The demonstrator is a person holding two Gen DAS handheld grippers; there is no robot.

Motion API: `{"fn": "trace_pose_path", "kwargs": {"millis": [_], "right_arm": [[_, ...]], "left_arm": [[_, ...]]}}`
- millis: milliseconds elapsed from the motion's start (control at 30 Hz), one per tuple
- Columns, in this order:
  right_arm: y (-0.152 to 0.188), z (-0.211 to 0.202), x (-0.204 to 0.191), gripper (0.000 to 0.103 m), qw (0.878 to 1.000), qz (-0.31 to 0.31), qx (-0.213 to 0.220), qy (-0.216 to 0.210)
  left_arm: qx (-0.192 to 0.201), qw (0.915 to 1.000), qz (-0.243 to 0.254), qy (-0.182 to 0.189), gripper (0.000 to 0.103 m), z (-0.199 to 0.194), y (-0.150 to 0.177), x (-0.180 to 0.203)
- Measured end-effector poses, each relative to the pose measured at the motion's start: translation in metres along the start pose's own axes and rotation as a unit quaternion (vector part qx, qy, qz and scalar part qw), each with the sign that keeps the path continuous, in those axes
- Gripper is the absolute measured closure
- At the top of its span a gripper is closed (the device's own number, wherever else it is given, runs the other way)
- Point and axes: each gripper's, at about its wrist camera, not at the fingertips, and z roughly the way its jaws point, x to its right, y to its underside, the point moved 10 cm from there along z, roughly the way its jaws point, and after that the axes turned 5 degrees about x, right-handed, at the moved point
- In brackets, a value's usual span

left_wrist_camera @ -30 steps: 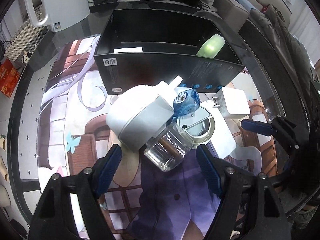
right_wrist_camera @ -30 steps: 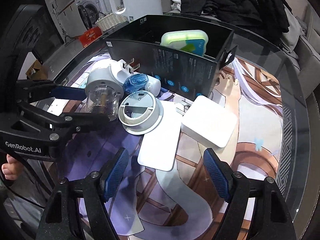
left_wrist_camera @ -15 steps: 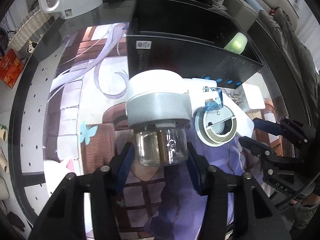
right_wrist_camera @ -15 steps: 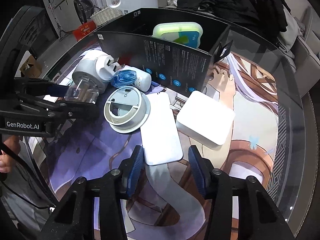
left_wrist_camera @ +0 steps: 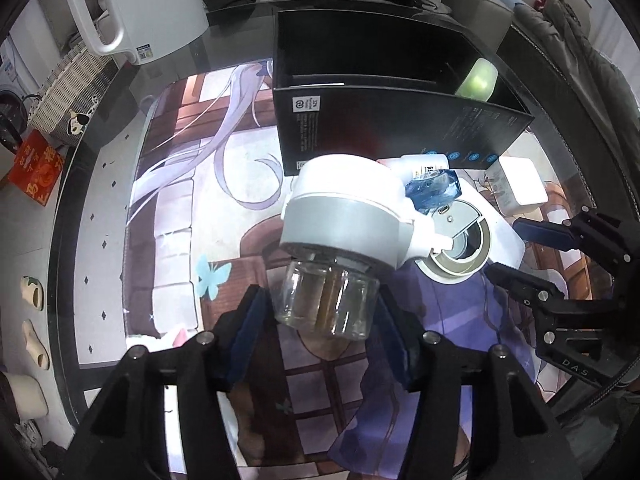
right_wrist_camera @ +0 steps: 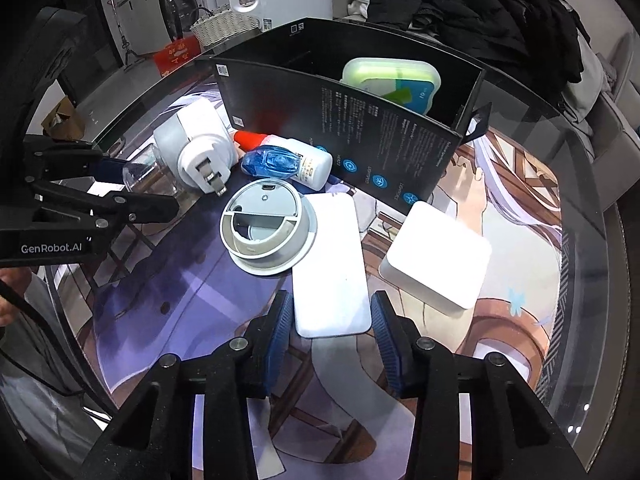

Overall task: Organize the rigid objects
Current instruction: 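Grasp the white glass-jar diffuser with the left tool while the right tool grasps the white power bank, then lift and carry the diffuser and power bank toward the black box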

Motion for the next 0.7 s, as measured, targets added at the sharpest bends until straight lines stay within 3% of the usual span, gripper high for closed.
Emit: {"fn": "trace_pose_path", "kwargs": {"millis": [167,200,267,467,700], "right_arm": [[-0.008,0.007,-0.001,0.057,1.0,0.004,0.001,-0.005],[-0.01,0.009,-0.001,0.057,1.0,0.004,0.001,-0.005],[-0.012,0.011,-0.001,0.057,1.0,0.006,0.003,-0.007],[-0.008,0.007,-0.005,0.063,0.999,0.017,-0.001,-0.027],[0.003,-0.012,0.006,0.063,0.999,0.027,0.008,-0.031]], "left_arm": [[0.001,1.0,0.004,-0.001,0.049,-0.001,-0.005,0.003],[0.0,1.0,0.003,0.003,0.057,0.0,-0.004,0.004],[-0.003,1.0,-0.001,0.009,0.059,0.0,-0.004,0.005],[0.017,0.9998,0.005,-0.012,0.06,-0.011,-0.009,0.003],[0.021,0.9998,0.0,0.001,0.06,-0.016,-0.008,0.006]]}}
